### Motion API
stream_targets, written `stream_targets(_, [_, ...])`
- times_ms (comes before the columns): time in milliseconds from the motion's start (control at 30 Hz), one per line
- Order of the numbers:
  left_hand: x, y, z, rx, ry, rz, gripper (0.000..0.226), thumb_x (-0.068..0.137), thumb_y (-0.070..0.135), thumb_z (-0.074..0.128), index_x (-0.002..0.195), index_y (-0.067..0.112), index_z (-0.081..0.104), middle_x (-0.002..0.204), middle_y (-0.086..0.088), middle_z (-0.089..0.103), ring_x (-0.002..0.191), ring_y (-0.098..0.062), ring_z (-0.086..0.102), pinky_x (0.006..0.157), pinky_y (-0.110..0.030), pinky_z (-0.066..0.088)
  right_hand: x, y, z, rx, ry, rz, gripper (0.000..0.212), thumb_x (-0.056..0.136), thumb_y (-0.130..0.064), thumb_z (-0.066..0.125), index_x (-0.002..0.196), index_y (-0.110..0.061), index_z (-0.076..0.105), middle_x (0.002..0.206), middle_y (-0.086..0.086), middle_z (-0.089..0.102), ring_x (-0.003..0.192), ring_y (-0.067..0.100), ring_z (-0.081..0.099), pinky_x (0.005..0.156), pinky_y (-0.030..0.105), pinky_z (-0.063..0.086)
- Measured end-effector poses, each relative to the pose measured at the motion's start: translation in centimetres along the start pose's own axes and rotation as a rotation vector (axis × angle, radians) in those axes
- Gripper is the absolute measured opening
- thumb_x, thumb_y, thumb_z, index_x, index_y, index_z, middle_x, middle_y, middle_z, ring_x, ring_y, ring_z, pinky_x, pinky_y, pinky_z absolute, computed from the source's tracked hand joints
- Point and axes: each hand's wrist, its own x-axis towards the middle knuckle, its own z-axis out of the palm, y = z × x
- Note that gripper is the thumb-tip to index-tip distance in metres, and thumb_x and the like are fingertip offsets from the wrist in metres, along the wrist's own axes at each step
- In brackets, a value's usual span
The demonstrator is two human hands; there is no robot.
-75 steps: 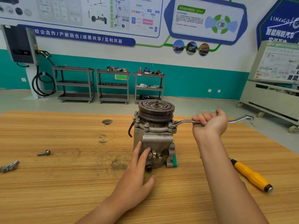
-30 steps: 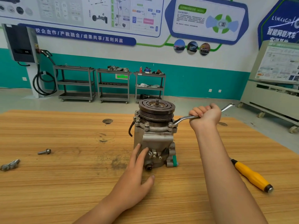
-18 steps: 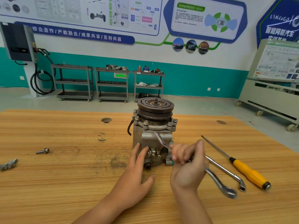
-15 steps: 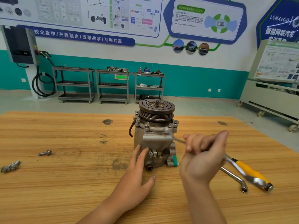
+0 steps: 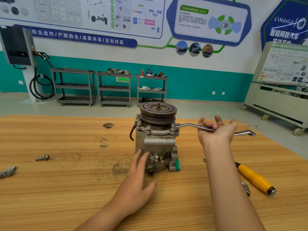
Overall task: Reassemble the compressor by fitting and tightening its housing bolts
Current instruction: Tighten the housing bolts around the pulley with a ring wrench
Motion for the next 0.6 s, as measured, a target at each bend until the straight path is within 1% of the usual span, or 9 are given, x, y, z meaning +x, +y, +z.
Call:
stream_targets(100, [0.0,-0.1,-0.1,-0.006,-0.004,-0.009,0.076,0.092,0.038,0.053,0.14,0.048,-0.005,0.126,0.048,-0.027,0.125,0.014,0.007,0.097,-0.009,0.017,0.2,0.0,0.3,-0.016,-0.026,-0.051,0.041,0.101,-0.038,0.03,0.093,-0.012,0.06,0.054,0.0,0.043,0.045,0.011,0.045,0.054,0.026,0.053])
stream_targets(133, [0.0,-0.1,-0.1,-0.007,-0.007,-0.013,0.076,0.092,0.038,0.053,0.138,0.05,-0.006,0.123,0.049,-0.029,0.125,0.014,0.006,0.098,-0.01,0.017,0.3,0.0,0.5,-0.038,-0.03,-0.078,0.04,0.101,-0.036,0.029,0.093,-0.013,0.06,0.059,0.001,0.044,0.048,0.012,0.047,0.051,0.023,0.052])
stream_targets(167, [0.0,-0.1,-0.1,-0.007,-0.008,-0.018,0.076,0.092,0.038,0.053,0.138,0.05,-0.006,0.121,0.05,-0.031,0.125,0.013,0.006,0.098,-0.01,0.018,0.3,0.2,0.7,-0.066,-0.033,-0.114,0.039,0.102,-0.035,0.028,0.093,-0.015,0.059,0.059,0.001,0.046,0.048,0.011,0.048,0.048,0.02,0.049])
stream_targets(233, [0.0,-0.1,-0.1,-0.007,-0.012,-0.027,0.077,0.092,0.038,0.052,0.14,0.048,-0.006,0.121,0.05,-0.031,0.126,0.012,0.006,0.099,-0.011,0.018,0.4,0.7,1.1,-0.107,-0.052,-0.209,0.039,0.102,-0.035,0.026,0.092,-0.016,0.059,0.048,-0.004,0.042,0.039,0.009,0.042,0.041,0.015,0.037])
stream_targets(300, [0.0,0.0,-0.2,-0.011,-0.007,-0.028,0.077,0.092,0.039,0.052,0.142,0.046,-0.006,0.125,0.047,-0.028,0.126,0.012,0.005,0.099,-0.011,0.017,0.4,1.3,1.3,-0.121,-0.085,-0.288,0.041,0.103,-0.035,0.025,0.086,-0.015,0.057,0.04,-0.007,0.033,0.034,0.008,0.032,0.038,0.016,0.027])
stream_targets(367, [0.0,0.0,-0.2,-0.016,-0.003,-0.03,0.077,0.092,0.038,0.052,0.142,0.045,-0.005,0.129,0.044,-0.026,0.126,0.013,0.005,0.099,-0.011,0.017,0.3,1.6,1.2,-0.1,-0.124,-0.316,0.042,0.103,-0.034,0.025,0.081,-0.014,0.055,0.039,-0.007,0.028,0.034,0.008,0.027,0.038,0.017,0.023])
stream_targets(467, [0.1,-0.1,-0.3,-0.014,-0.013,-0.043,0.078,0.092,0.038,0.052,0.143,0.043,-0.006,0.133,0.041,-0.022,0.127,0.011,0.004,0.103,-0.013,0.016,-0.3,1.7,0.1,-0.07,-0.199,-0.348,0.038,0.102,-0.03,0.027,0.078,-0.014,0.051,0.04,-0.007,0.027,0.035,0.008,0.026,0.04,0.018,0.026])
stream_targets(533, [0.2,-0.1,-0.2,-0.003,-0.017,-0.05,0.079,0.091,0.039,0.053,0.144,0.043,-0.007,0.135,0.04,-0.022,0.129,0.01,0.004,0.106,-0.015,0.017,-0.8,2.0,-1.0,-0.124,-0.239,-0.399,0.038,0.102,-0.029,0.028,0.076,-0.013,0.05,0.039,-0.008,0.028,0.035,0.009,0.027,0.043,0.019,0.034])
stream_targets(600, [0.3,0.0,-0.1,0.009,-0.021,-0.065,0.08,0.091,0.039,0.053,0.143,0.043,-0.007,0.136,0.038,-0.022,0.128,0.01,0.004,0.105,-0.015,0.016,-1.6,2.6,-2.0,-0.179,-0.271,-0.457,0.041,0.102,-0.026,0.028,0.07,-0.013,0.049,0.037,-0.008,0.028,0.035,0.01,0.03,0.05,0.022,0.042])
